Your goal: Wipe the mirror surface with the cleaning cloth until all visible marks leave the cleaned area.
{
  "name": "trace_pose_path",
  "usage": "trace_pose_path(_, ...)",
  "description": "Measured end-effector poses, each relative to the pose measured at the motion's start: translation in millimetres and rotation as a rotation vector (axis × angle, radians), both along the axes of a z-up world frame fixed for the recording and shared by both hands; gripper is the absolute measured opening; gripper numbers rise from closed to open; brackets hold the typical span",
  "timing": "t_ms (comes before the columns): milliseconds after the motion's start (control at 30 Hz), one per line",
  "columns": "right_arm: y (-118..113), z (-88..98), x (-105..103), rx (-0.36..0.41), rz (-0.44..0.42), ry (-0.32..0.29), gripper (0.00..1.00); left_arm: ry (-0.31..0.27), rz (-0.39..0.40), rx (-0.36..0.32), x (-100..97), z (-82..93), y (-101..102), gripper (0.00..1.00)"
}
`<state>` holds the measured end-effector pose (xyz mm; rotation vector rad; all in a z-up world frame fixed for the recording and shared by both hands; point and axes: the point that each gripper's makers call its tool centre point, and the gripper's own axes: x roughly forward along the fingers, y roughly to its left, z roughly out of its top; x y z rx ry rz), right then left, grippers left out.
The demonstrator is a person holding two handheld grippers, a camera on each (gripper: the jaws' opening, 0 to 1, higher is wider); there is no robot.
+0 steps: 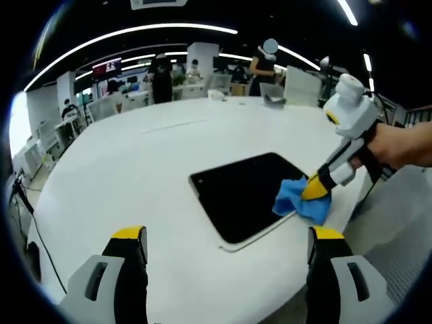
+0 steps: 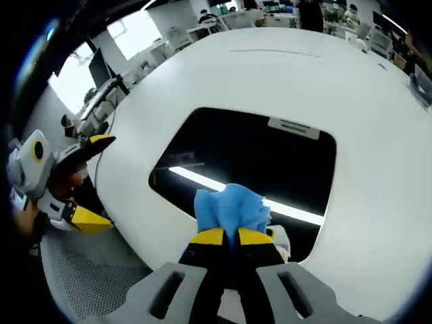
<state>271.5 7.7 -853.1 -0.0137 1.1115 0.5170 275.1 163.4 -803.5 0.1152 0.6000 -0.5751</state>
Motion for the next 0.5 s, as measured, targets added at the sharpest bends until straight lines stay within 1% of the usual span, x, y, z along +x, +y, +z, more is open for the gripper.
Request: trace_pose_path(500,-10.5,-0.1,-1.4,0.010,-0.011,0.014,0.00,0.007,0.002,-0.001,-0.6,-0.6,0.4,0.99)
